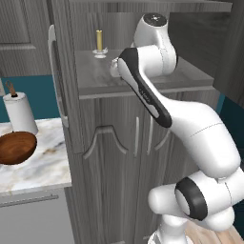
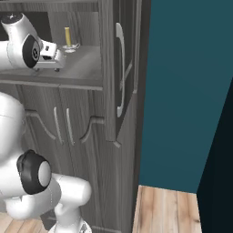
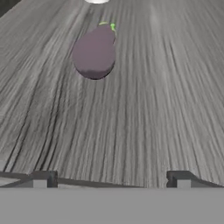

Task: Pick the eggplant from the cabinet and place it in the bowl. Then pick the bowl and place it in the sink. Then turn on the sink facuet.

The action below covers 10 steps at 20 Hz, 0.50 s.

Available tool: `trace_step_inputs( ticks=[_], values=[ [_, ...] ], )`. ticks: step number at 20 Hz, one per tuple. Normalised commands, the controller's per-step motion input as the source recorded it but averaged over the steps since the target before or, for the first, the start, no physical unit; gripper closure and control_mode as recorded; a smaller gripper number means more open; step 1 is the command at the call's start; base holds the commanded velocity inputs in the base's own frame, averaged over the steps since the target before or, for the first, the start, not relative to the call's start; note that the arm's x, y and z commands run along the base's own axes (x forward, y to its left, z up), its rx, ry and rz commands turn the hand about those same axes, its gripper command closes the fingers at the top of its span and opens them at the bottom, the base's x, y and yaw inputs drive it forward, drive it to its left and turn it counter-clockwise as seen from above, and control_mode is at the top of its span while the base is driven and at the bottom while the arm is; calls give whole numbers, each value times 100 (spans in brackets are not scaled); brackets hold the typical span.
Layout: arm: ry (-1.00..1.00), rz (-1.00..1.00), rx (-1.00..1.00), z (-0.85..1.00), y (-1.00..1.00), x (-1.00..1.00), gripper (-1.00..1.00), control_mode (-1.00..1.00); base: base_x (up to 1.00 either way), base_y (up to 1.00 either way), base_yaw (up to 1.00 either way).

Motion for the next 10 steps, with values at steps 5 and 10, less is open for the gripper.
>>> trace_step_inputs(
  ticks=[5, 10],
  values=[
    [0, -9, 0, 9, 2, 34, -100, -100, 0, 0, 0],
    [0, -1, -1, 0, 12, 44, -100, -100, 0, 0, 0]
  ],
)
